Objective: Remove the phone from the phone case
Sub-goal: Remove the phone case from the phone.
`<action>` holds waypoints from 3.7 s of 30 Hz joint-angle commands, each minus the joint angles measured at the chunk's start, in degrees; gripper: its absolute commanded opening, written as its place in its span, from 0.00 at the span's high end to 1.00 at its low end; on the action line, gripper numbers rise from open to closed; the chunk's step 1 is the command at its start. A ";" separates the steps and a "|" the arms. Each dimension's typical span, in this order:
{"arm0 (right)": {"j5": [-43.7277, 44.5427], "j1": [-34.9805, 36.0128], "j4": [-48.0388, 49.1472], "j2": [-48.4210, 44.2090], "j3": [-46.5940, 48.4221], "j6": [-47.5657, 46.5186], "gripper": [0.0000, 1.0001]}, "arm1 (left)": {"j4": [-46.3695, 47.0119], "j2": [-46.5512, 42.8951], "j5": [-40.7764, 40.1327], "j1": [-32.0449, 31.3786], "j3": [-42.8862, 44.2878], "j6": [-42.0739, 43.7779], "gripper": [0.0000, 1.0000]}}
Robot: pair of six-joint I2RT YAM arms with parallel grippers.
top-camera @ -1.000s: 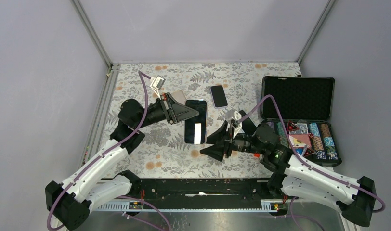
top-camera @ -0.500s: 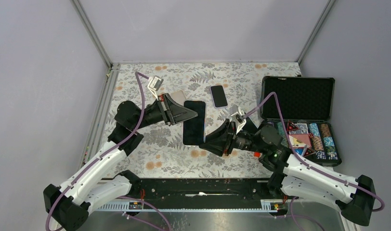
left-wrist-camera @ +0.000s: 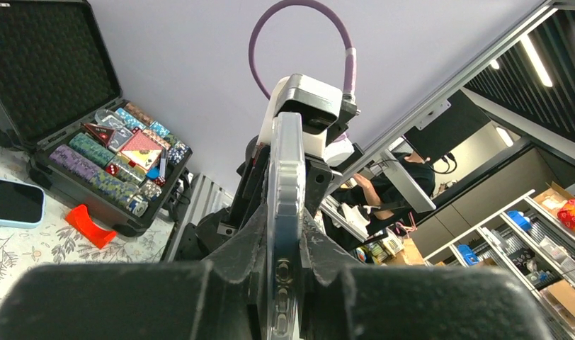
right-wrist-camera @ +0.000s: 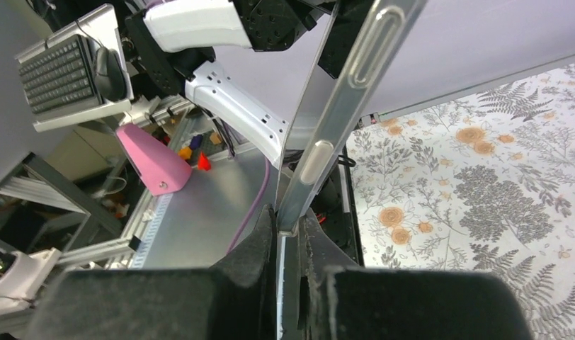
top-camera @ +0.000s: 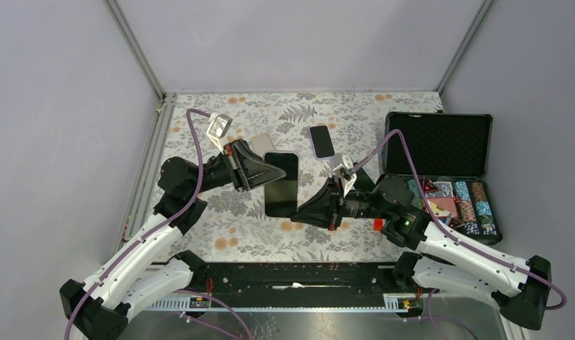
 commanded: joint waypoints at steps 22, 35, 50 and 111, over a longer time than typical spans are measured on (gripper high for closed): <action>-4.11 0.06 -23.12 5.96 9.53 -28.80 1.00 | 2.67 3.80 1.92 0.33 2.23 -6.92 1.00; 11.54 0.16 -20.30 6.21 6.32 -33.62 1.00 | -6.05 3.85 -0.78 0.32 2.76 -4.33 1.00; 17.92 0.15 -1.12 -5.15 -7.86 -19.12 0.43 | -10.99 1.06 -11.63 0.32 3.84 -0.52 1.00; 36.51 8.11 56.85 24.01 -11.33 1.91 0.79 | 24.25 -2.37 -32.66 -1.44 -12.89 -23.47 1.00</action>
